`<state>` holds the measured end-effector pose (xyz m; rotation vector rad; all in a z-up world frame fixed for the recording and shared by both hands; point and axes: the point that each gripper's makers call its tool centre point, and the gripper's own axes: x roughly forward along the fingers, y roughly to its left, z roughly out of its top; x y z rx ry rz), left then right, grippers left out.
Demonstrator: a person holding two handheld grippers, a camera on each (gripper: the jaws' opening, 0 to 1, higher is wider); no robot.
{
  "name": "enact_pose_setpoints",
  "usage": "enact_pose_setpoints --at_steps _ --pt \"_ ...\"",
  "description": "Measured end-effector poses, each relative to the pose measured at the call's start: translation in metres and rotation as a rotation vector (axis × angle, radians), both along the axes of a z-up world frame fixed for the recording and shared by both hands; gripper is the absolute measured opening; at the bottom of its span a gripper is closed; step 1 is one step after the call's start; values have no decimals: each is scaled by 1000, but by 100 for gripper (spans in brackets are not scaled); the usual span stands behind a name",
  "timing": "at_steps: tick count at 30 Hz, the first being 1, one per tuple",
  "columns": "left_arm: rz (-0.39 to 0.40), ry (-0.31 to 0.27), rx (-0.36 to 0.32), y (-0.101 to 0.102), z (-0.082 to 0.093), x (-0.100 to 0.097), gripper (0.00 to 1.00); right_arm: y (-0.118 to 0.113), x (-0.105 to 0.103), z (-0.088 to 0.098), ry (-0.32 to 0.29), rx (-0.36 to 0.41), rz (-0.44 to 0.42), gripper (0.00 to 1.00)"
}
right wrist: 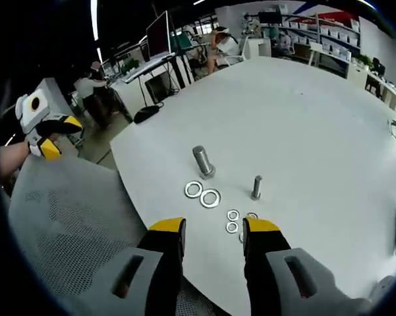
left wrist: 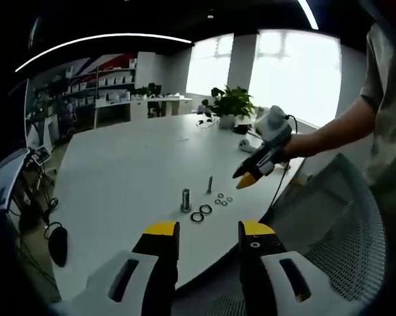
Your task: Place the washer onto the threaded stud by aligning its center hole with the stud, sliding it down to the base, and recovering from edge contact or off-axis alignment until the washer reaches the visible bottom stop.
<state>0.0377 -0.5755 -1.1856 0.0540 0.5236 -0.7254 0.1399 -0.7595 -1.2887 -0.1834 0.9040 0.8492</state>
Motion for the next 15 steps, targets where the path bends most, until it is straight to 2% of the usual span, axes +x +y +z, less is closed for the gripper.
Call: enact_pose_setpoints --at_steps 6,15 --pt "5 0 1 1 0 0 33 -4 2 -8 9 -27 12 37" --pt "16 8 12 3 -2 1 32 -3 6 -9 2 -23 20 37"
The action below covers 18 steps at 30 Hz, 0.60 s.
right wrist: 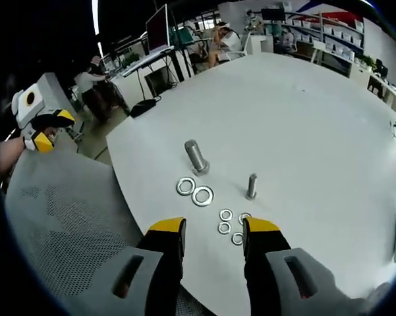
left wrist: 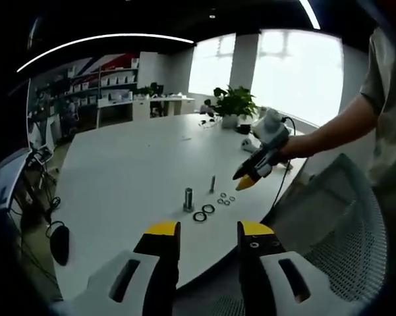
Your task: Place the washer onto the threaded stud by aligning its center hole with the stud, sliding it down to the base, and recovering from edge contact or off-axis alignment until the washer reaches the visible bottom stop.
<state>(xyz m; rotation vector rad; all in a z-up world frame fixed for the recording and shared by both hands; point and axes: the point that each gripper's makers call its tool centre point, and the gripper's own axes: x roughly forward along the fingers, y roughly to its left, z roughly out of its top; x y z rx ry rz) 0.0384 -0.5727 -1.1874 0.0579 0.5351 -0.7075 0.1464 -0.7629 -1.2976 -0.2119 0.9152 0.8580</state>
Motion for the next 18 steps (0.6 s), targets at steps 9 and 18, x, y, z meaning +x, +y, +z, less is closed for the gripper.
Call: enact_pose_setpoints --at_steps 9,18 --pt "7 9 9 1 -2 0 32 12 5 4 -25 -4 36 36" --pt "-3 9 9 0 -2 -1 32 31 3 -8 -30 -66 137 35"
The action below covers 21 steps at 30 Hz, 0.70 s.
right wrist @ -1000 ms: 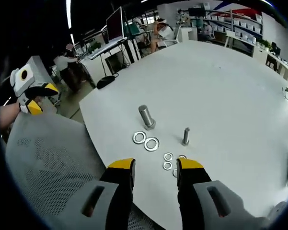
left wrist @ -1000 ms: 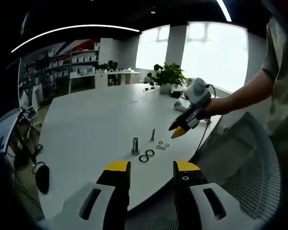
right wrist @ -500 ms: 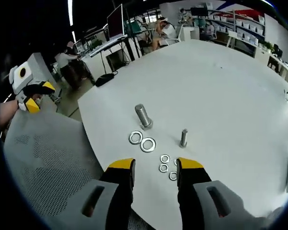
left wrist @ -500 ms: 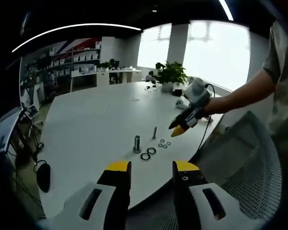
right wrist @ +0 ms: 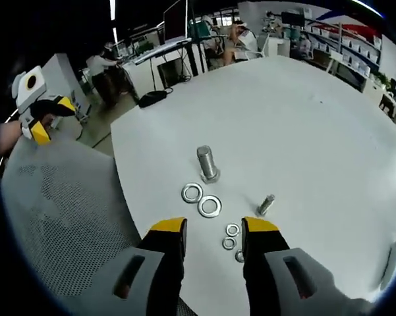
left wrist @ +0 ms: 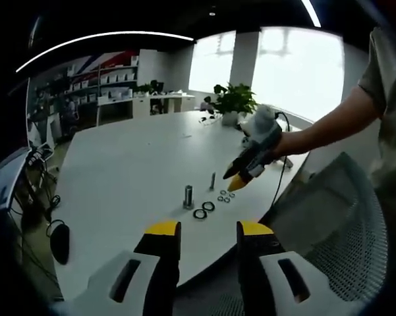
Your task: Place the washer onto the threaded stud by aligning its center hole with the stud, sliding it down to the base, and recovering from edge contact or off-axis alignment until the washer reaches the visible bottom stop.
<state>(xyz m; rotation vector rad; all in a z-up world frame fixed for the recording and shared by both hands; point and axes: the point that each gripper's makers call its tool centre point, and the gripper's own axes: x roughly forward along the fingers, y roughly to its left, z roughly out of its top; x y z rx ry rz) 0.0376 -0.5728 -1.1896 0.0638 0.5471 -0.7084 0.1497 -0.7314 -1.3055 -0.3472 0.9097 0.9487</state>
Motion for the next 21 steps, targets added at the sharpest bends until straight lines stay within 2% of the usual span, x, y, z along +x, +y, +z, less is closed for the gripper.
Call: enact_pose_setpoints --at_steps 4,9,12,15,21 --pt "3 -11 -3 1 2 1 32 10 -2 -10 4 -38 63 35" --pt "3 -17 -4 1 3 1 31 13 -2 -31 1 -145 178 33" --pt "0 -21 -5 1 4 1 31 8 1 -39 23 -161 175 32" --pt "2 -27 -9 1 5 2 31 -1 5 -45 42 -183 169 26" --pt "-1 -29 -12 0 5 2 30 -12 13 -55 65 -242 147 26"
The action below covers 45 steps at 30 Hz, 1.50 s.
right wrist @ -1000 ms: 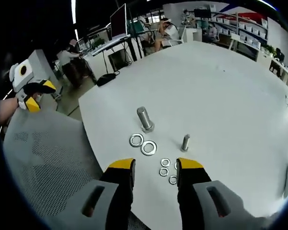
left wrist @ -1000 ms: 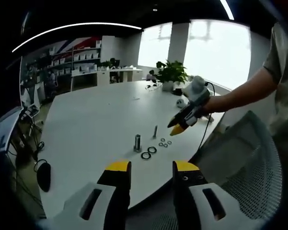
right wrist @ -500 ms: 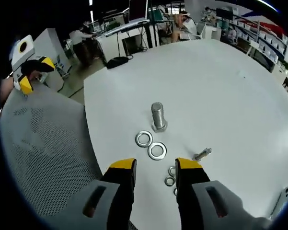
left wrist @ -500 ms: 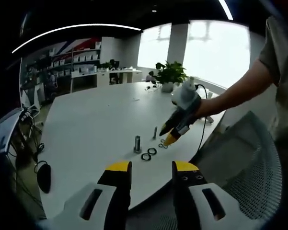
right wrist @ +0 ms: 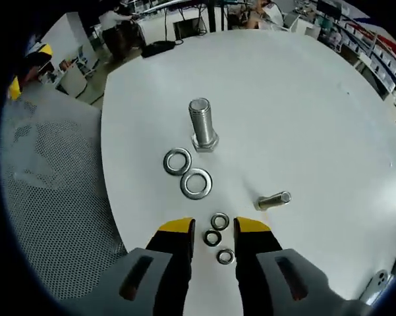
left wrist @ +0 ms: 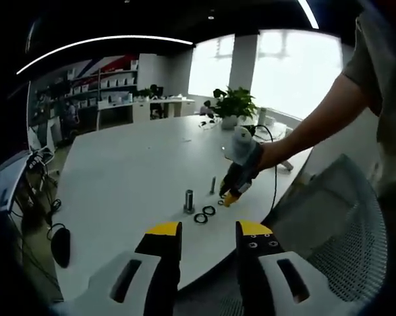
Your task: Place the washer onto the threaded stud by aligning its center hole with the stud, sliding it down to the base, and recovering from edge contact or off-axis alignment until the washer reaches the visible bottom stop.
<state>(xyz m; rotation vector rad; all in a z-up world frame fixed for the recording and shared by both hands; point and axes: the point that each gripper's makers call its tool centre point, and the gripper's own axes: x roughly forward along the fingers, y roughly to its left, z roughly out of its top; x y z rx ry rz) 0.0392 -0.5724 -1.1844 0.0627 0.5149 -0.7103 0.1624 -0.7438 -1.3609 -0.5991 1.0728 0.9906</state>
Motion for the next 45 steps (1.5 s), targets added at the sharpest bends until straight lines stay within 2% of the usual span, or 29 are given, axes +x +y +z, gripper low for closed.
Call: enact_pose_setpoints --at_steps 10,11,14,16,20,24,26,28,33,40,45 --pt "-6 1 -2 -1 0 0 30 -2 -2 -13 26 -63 60 20" --pt "-7 2 -2 -1 0 0 29 -2 1 -11 10 -70 73 17" --pt "-8 1 -3 -2 0 0 29 -3 4 -11 35 -72 39 16" --pt "-9 1 -4 -2 0 0 29 -2 4 -12 36 -81 51 16" --pt "-10 1 -4 -2 0 0 29 -4 2 -14 -22 -167 218 16" --pt "-11 2 -3 -3 0 0 29 -2 -1 -14 -9 -224 241 16" --pt "-11 4 -2 -2 -1 0 29 -2 -1 -14 -8 -258 309 16" --pt "-11 4 -2 -2 -1 0 29 -1 -1 -15 5 -273 323 16" --pt "-11 5 -1 -2 -1 0 29 0 1 -15 34 -298 329 17" --pt "-10 0 -4 -2 0 0 28 0 0 -15 42 -313 362 16" --pt "-12 -1 -8 -2 0 0 28 -2 1 -14 38 -258 409 16"
